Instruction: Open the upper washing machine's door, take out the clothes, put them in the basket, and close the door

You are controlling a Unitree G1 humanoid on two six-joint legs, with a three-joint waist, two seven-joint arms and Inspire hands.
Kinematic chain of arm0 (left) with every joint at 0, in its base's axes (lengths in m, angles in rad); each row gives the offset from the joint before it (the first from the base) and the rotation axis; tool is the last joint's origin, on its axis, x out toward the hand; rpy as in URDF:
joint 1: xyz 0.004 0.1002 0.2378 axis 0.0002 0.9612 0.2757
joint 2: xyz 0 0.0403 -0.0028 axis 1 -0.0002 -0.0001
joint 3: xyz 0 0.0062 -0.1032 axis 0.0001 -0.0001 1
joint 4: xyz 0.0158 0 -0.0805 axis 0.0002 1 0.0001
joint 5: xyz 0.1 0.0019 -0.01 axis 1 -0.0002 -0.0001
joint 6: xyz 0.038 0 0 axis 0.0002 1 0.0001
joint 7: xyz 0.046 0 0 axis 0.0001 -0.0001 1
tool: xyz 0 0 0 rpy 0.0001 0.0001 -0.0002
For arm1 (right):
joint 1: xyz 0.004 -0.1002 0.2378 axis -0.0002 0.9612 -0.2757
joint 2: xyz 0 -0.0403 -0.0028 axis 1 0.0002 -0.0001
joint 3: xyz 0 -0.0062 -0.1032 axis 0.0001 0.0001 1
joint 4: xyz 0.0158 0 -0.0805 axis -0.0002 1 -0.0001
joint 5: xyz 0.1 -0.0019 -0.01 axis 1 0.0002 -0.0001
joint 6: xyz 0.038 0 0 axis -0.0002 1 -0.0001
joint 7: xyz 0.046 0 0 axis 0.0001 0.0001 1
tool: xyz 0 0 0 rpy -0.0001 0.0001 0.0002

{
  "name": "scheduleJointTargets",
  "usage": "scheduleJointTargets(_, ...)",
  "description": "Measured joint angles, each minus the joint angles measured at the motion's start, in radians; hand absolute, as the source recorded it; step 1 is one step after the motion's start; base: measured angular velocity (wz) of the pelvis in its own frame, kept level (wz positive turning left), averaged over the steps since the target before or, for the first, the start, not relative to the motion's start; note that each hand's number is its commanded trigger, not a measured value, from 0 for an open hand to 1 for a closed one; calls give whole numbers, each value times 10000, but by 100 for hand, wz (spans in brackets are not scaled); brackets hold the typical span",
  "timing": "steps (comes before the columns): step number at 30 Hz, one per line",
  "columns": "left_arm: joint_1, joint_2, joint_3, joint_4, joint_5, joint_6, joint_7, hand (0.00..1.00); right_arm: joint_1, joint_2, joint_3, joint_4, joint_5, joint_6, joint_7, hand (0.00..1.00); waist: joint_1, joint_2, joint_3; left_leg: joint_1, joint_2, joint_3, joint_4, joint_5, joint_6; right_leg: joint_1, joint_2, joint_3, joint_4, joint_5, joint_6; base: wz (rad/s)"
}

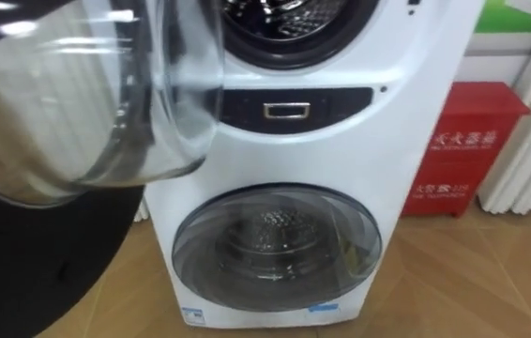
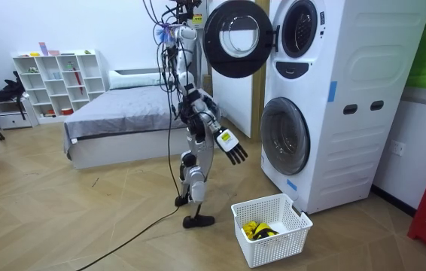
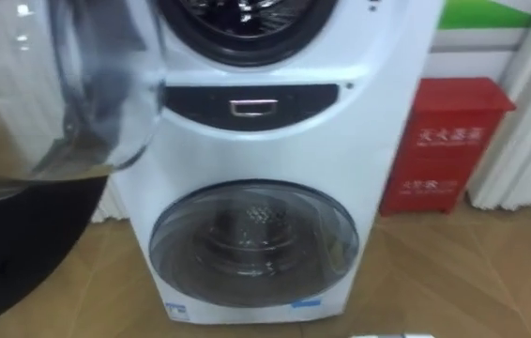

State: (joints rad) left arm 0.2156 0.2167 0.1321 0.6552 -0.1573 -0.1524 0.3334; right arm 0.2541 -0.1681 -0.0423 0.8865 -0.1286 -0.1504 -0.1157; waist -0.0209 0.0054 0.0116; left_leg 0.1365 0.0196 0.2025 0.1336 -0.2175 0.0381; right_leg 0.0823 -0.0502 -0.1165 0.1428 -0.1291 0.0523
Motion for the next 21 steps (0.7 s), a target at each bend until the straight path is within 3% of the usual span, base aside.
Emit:
scheduleJointTargets(5, -285, -7, 930, -2302, 251, -10, 1746, 0, 207, 248, -124, -775, -261, 9, -173, 0, 119, 125, -40, 98, 7, 27, -7, -13, -20, 89, 25, 32, -68, 4, -8, -4)
scheduleJointTargets(6, -418, 6, 1099, -2887, 501, 14, 2044, 0, 283, 251, -138, -793, -400, 52, -172, 0, 179, 247, -73, 118, 14, 26, -6, -21, -30, 106, 34, 40, -64, 9, -16, -6)
scheduleJointTargets(9, -933, 124, 1442, -4485, 1478, 14, 2537, 0, 512, 256, -262, -866, -743, 232, -182, 0, 285, 312, -117, 160, 16, 15, -16, -29, -37, 147, 35, 28, -61, 14, -25, 0)
scheduleJointTargets(10, -1009, 192, 1496, -4849, 1724, 17, 2632, 0, 538, 272, -275, -861, -749, 232, -183, 0, 264, 391, -80, 162, 16, 14, -16, -30, -37, 165, 41, 40, -66, 14, -30, 0)
scheduleJointTargets(14, -1511, 793, 1624, -6800, 3009, -14, 2860, 0, 610, 330, -312, -754, -741, 398, -165, 0, 171, 441, -101, 140, 7, -40, -2, -30, -36, 215, 39, 36, -64, 17, -36, 1)
scheduleJointTargets(16, -1578, 830, 1618, -7645, 3317, 45, 2948, 0, 626, 343, -310, -711, -746, 433, -124, 0, 156, 477, -61, 146, -6, -126, 9, -30, -35, 223, 30, 5, -71, 20, -41, 12)
scheduleJointTargets(21, -2990, 835, 1347, -9059, 3467, 77, 2832, 0, 395, 418, -323, -805, -775, 432, 98, 0, -82, 533, -32, 94, 2, -149, 8, -29, -35, 190, 25, -120, -72, 18, -39, 3)
